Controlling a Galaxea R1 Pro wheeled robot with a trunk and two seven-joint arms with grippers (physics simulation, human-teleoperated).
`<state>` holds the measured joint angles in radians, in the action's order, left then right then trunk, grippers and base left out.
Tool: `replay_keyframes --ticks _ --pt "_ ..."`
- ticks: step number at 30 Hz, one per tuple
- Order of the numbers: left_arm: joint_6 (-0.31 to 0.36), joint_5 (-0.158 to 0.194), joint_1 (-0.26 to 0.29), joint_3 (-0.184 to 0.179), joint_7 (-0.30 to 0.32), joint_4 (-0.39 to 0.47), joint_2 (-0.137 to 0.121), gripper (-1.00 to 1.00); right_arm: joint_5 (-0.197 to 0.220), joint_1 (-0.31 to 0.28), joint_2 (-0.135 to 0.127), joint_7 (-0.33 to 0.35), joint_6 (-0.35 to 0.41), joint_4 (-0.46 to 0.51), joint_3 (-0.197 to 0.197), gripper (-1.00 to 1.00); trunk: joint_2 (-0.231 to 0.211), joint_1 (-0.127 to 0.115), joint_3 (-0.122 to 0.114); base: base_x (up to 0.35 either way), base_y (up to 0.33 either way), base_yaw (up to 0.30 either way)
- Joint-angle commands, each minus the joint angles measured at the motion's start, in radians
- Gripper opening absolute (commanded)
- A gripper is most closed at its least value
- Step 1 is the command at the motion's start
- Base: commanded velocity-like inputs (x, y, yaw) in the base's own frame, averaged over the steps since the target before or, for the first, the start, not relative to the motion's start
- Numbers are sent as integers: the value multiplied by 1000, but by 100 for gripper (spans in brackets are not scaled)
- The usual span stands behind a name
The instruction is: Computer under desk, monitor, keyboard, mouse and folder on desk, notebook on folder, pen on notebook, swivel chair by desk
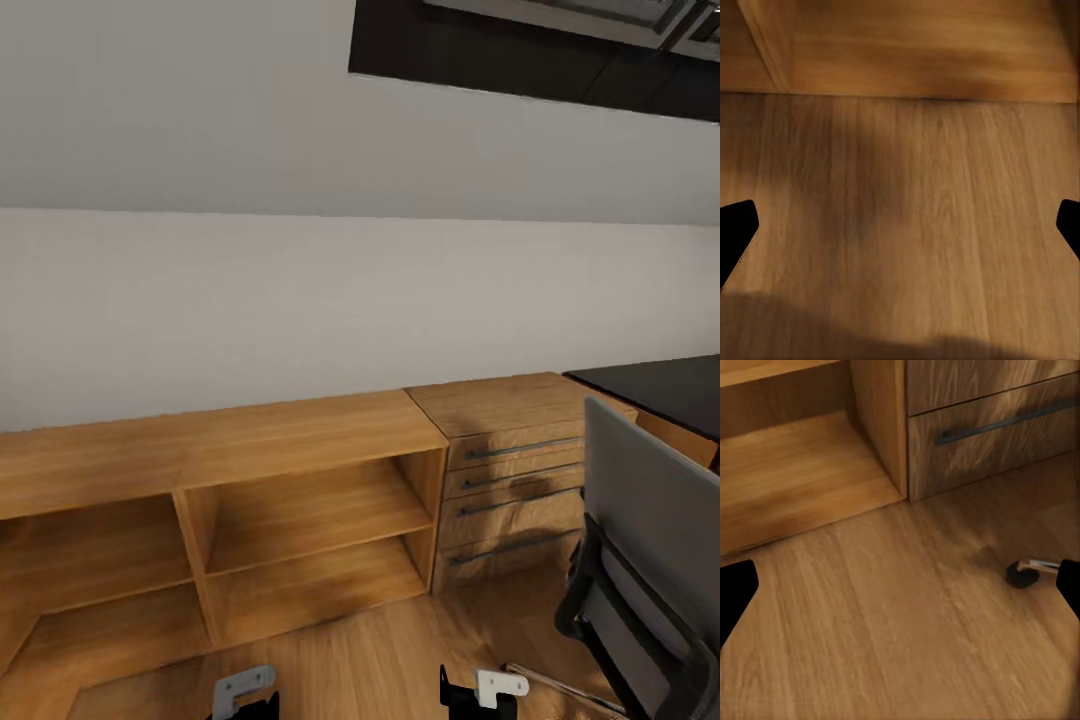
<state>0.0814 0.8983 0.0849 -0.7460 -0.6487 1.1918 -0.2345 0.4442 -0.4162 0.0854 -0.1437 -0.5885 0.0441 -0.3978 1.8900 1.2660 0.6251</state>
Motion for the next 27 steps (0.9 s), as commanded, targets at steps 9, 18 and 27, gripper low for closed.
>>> replay_keyframes --ticks 9,18,27 --pt "3 2 1 -3 -6 2 0 100 4 -1 1 -6 -2 -1 -9 100 1 0 1 177 298 -292" --pt "-6 2 1 -3 -6 2 0 100 4 -1 1 -7 -1 -1 -9 100 1 0 1 119 111 -295" --pt "-8 3 1 -3 -6 2 0 100 5 -1 8 -8 1 -2 -8 100 1 0 2 3 2 -297"
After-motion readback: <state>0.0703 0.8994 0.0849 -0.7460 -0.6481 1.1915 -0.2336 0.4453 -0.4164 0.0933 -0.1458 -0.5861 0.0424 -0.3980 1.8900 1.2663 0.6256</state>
